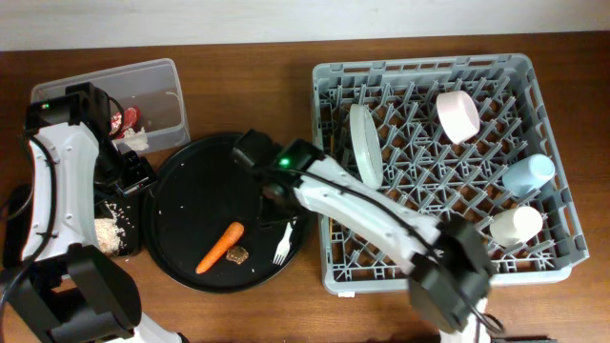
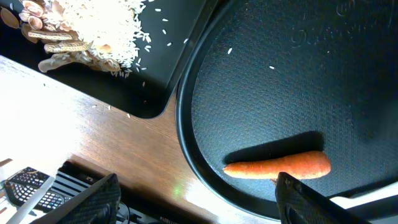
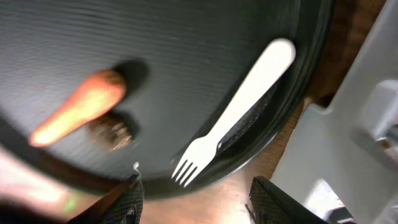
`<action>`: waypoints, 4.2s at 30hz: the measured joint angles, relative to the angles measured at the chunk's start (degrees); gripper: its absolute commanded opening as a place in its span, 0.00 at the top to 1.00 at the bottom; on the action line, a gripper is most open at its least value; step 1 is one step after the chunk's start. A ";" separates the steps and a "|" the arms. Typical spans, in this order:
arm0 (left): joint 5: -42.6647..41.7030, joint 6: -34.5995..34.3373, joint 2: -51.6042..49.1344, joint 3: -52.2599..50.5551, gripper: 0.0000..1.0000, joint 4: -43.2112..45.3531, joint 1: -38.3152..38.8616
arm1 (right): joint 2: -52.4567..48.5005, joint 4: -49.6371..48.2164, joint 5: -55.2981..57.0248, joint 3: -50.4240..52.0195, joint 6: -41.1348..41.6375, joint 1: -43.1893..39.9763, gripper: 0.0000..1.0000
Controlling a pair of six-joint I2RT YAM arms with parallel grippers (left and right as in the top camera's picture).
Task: Sort waste into correct bins and load items into the dishwasher rack
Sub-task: 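Move the right gripper back toward the white fork on the tray, then grasp the white fork and place it in the rack's front edge, then reach the left gripper to the carrot on the round tray and grasp it, then carry the carrot left and drop it onto the black rice tray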
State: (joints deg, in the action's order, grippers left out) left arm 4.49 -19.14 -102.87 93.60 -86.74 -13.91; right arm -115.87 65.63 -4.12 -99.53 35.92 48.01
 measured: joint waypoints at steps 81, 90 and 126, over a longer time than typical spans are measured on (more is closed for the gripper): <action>-3.67 1.57 0.13 -27.82 0.09 21.84 33.53 | 31.91 22.73 8.83 3.34 -18.23 -47.52 0.24; -3.67 -0.33 0.13 -34.97 0.66 30.53 34.27 | 31.91 22.38 8.83 6.38 -18.62 -47.52 0.24; 1.14 -0.59 3.54 -18.91 0.94 35.58 -15.34 | 31.91 22.64 8.81 6.78 -19.65 -47.52 0.24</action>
State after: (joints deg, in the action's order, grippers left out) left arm 5.63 -19.73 -99.33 74.70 -51.16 -29.26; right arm -83.96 88.27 4.69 -92.75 16.27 0.49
